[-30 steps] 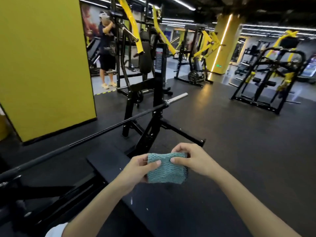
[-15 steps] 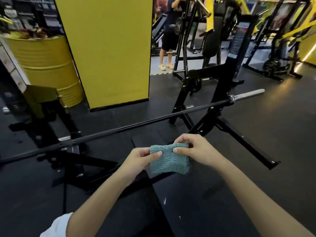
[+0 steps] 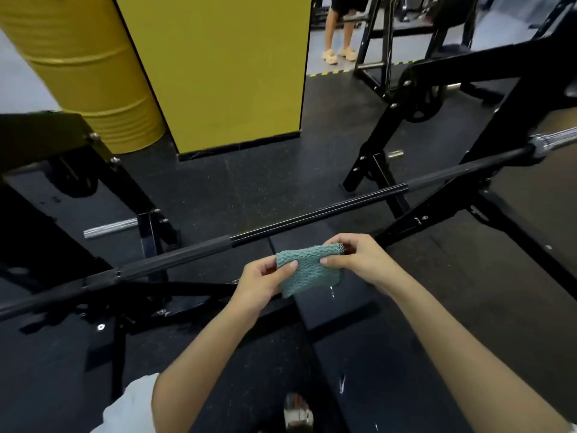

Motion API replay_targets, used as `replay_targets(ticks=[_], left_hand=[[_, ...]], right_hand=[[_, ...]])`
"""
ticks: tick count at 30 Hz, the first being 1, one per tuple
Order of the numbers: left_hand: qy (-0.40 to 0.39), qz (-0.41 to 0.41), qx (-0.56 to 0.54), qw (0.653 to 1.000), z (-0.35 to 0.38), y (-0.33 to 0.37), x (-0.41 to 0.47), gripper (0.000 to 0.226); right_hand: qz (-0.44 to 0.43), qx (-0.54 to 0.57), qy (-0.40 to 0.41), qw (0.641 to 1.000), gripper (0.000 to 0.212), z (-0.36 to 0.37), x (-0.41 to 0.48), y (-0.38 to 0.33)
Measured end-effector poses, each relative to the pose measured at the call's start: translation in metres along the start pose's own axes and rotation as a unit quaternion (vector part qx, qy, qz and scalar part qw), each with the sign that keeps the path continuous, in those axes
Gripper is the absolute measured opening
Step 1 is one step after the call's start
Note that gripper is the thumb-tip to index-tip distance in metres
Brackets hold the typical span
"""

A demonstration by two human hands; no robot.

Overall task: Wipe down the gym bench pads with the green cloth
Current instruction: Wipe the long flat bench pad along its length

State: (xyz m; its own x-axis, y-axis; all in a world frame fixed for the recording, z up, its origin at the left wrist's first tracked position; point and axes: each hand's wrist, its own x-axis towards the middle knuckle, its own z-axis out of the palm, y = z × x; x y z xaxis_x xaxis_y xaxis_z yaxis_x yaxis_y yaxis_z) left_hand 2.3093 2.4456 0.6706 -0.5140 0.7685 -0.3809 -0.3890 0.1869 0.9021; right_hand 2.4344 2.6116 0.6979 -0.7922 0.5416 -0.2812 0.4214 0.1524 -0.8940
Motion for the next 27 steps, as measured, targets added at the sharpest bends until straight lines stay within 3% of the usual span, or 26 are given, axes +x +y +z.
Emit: replay_targets(ticks=[6, 11, 17, 27], left_hand=[[0.068, 0.004, 0.027, 0.997, -0.02, -0.073, 0.096, 0.017], [0.098, 0.121, 0.09, 0.984, -0.041, -0.148, 0.191, 0.021], [0.127, 0.238, 0.17, 0.948, -0.057, -0.209, 0.278, 0.031], [0.221, 0.332, 0.29, 0.87, -0.079, -0.247, 0.373, 0.035]], right_hand=[[-0.008, -0.006, 0.005, 1.0, 0.018, 0.025, 0.104, 0.091], [-0.07, -0.049, 0.03, 0.996, 0.017, 0.034, 0.189, 0.174], [-0.11, -0.079, 0.08, 0.987, 0.015, 0.039, 0.26, 0.239], [-0.129, -0.121, 0.117, 0.977, 0.019, 0.051, 0.372, 0.275]])
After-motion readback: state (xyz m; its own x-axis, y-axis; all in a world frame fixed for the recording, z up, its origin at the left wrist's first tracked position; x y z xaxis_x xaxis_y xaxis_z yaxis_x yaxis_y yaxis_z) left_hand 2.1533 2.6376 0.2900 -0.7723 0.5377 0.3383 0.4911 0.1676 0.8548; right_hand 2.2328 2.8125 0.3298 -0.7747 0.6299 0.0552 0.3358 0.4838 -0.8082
